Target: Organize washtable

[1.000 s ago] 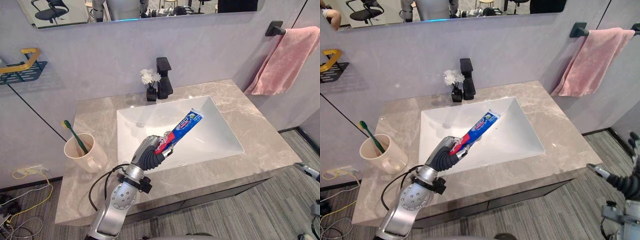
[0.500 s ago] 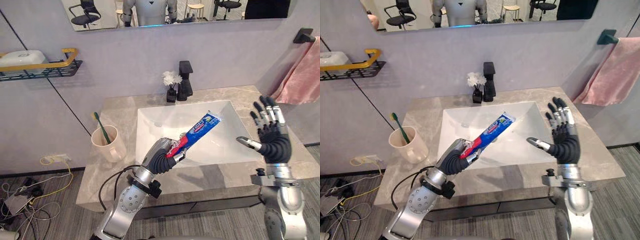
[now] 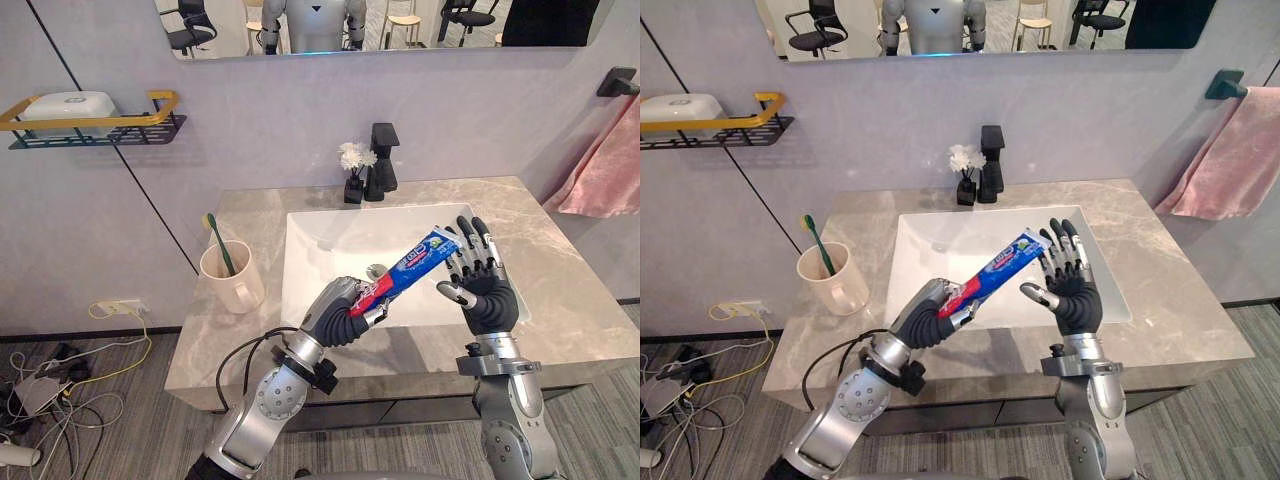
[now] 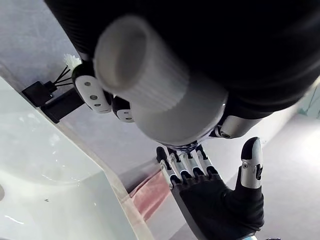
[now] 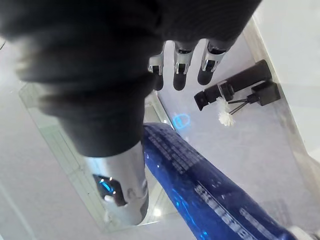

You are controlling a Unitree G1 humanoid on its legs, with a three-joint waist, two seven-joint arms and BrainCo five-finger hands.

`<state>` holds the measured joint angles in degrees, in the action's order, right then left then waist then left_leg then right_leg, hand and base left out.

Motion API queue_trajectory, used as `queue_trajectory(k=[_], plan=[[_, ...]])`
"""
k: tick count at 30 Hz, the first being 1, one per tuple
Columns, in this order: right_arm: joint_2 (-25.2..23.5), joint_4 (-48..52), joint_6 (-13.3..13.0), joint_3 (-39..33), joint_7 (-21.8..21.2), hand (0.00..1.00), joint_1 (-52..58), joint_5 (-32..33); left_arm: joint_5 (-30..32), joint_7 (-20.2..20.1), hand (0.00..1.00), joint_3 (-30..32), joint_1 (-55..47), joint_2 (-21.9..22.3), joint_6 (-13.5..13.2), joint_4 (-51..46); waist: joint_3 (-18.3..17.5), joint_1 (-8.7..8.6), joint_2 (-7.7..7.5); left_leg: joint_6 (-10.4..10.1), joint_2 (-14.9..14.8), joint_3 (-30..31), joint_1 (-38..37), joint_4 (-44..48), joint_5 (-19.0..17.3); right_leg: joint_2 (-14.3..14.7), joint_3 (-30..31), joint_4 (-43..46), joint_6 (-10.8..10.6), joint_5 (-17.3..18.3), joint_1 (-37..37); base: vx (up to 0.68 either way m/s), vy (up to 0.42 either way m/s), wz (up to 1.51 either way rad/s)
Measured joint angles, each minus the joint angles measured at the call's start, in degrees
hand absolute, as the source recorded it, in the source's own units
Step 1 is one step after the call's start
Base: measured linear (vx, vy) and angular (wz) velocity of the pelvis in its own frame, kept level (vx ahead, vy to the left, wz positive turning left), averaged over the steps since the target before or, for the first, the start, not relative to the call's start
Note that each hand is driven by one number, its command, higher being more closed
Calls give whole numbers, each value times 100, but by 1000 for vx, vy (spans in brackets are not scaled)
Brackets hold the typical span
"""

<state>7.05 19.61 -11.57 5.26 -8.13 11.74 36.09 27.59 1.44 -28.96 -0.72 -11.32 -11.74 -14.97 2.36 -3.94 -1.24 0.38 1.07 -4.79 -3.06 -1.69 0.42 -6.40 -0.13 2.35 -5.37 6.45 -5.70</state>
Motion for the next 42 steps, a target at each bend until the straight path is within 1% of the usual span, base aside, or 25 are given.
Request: queue_trajectory(k=[2,8,10,11,18,22,33,34,39,42], plan=[[-29,-154,80,55,-16,0,-141,55,0,0,100,-73,77,8,2,64,9,-1,-38,-1,-3,-2,-9,-50,31,7,2,-36,3,-28,3,0,0,0],[-102,-315,86,409,-34,0,-282,397,-5,5,100,-99,82,179,8,174,2,16,-60,-2,4,4,-11,-84,48,2,-7,-52,2,-33,5,0,0,0],[-103,-365,85,491,-40,0,-345,453,-9,11,100,-240,171,181,11,233,2,16,-61,1,6,29,-26,-194,122,5,-44,-56,2,-33,22,-14,-24,8],[-109,-476,84,523,-47,100,-422,509,-16,12,100,-290,219,189,17,268,1,11,-62,2,6,42,-33,-244,158,8,-56,-53,2,-33,38,-20,-26,7],[-108,-555,80,657,-53,100,-522,660,-109,122,100,-320,237,214,50,382,1,13,-64,1,8,70,-31,-278,188,8,-88,-49,3,-33,44,-6,-6,2],[-107,-594,78,711,-62,100,-539,668,-220,135,100,-382,348,214,145,445,-1,20,-78,-1,9,119,-25,-365,260,13,-135,-42,4,-34,73,-19,-16,6],[-133,-594,57,773,-60,100,-644,650,-221,137,100,-506,354,220,146,534,-9,14,-93,-6,3,118,-27,-365,268,18,-136,-44,11,-43,72,0,0,0],[-167,-594,57,766,-60,100,-646,649,-220,137,0,-489,353,219,146,534,-9,13,-93,-6,2,117,-29,-365,268,19,-134,-46,10,-48,71,0,0,0],[-230,-593,56,674,-1,100,-684,600,-218,234,0,-335,335,222,123,529,-7,24,-98,-4,3,116,-76,-365,269,17,-135,-52,7,-54,21,0,0,0],[-321,-577,51,581,58,100,-696,596,-213,278,0,-127,277,281,81,349,-8,27,-104,-4,-1,120,-100,-366,269,19,-140,-58,7,-54,-10,0,0,0]])
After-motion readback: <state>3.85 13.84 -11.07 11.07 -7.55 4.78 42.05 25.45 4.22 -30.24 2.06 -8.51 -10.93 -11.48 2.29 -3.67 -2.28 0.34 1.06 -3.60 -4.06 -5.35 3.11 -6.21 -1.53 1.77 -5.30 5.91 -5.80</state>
